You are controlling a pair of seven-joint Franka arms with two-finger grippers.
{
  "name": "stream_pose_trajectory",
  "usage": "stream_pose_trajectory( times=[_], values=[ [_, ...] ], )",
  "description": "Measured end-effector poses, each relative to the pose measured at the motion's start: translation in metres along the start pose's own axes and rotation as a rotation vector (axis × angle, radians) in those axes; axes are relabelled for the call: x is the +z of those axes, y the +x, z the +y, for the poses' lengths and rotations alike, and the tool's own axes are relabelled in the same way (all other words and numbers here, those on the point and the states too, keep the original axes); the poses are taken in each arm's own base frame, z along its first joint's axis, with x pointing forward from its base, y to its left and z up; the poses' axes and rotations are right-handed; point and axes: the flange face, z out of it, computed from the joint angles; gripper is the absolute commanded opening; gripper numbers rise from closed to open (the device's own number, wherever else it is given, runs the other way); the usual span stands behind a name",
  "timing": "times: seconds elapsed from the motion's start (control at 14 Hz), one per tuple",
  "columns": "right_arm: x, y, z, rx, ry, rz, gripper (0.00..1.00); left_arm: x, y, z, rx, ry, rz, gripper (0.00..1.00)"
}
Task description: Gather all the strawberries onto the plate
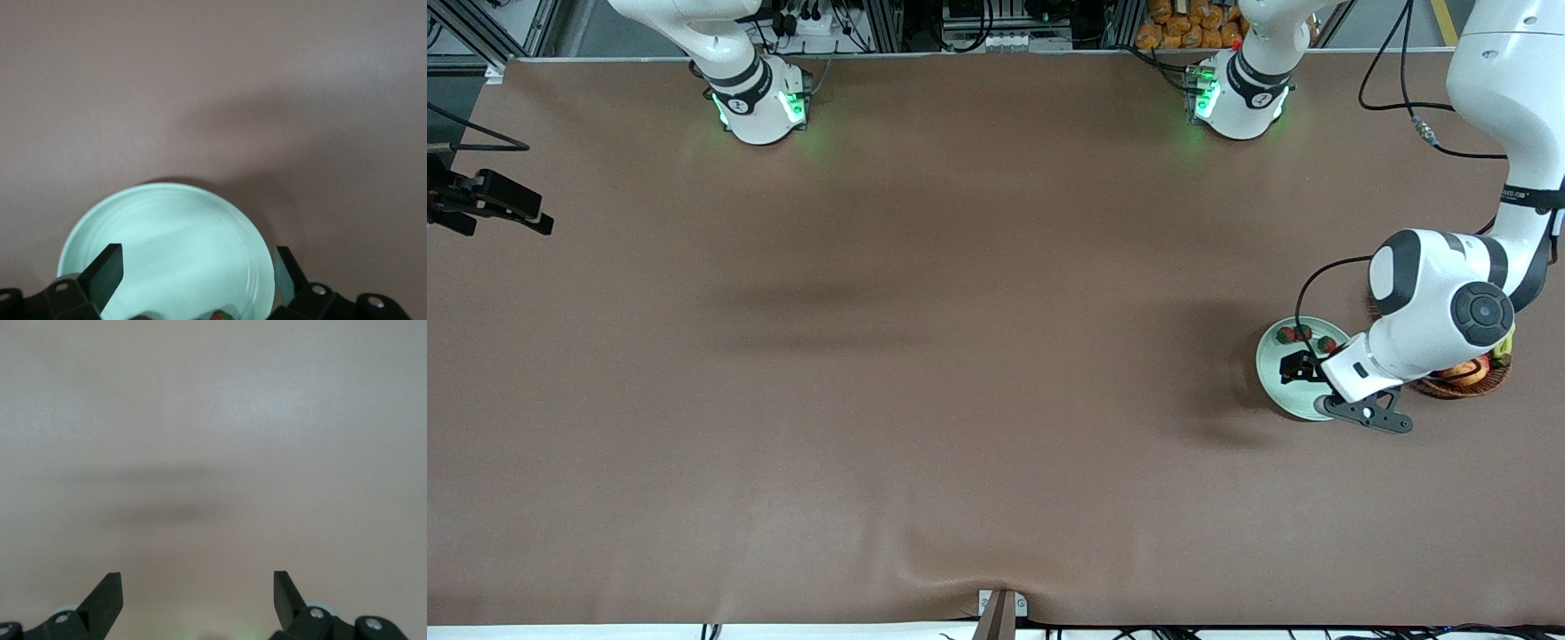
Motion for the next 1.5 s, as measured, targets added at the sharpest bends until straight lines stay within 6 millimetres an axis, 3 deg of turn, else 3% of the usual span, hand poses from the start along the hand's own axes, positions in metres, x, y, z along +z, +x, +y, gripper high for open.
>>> stream_pose_trajectory(
  times=[0.36,0.93,1.14,1.28,1.5],
  values=[
    [0.001,-0.001,0.0,0.028,0.001,-0.009,1.0,-0.018,0.017,-0.012,0.021,0.05,0.045,1.0],
    [-0.003,-0.005,0.0,0.028,0.001,-0.008,1.0,-0.038,0.039,0.016,0.068,0.068,0.087,1.0],
    [-0.003,-0.005,0.001,0.028,0.001,-0.009,1.0,-0.063,0.05,0.023,0.084,0.132,0.116,1.0],
    [-0.003,-0.005,0.001,0.028,0.001,-0.009,1.0,-0.08,0.054,0.018,0.065,0.194,0.128,1.0],
    [-0.003,-0.005,0.0,0.028,0.001,-0.01,1.0,-0.099,0.061,0.02,0.009,0.174,0.168,1.0]
  ],
)
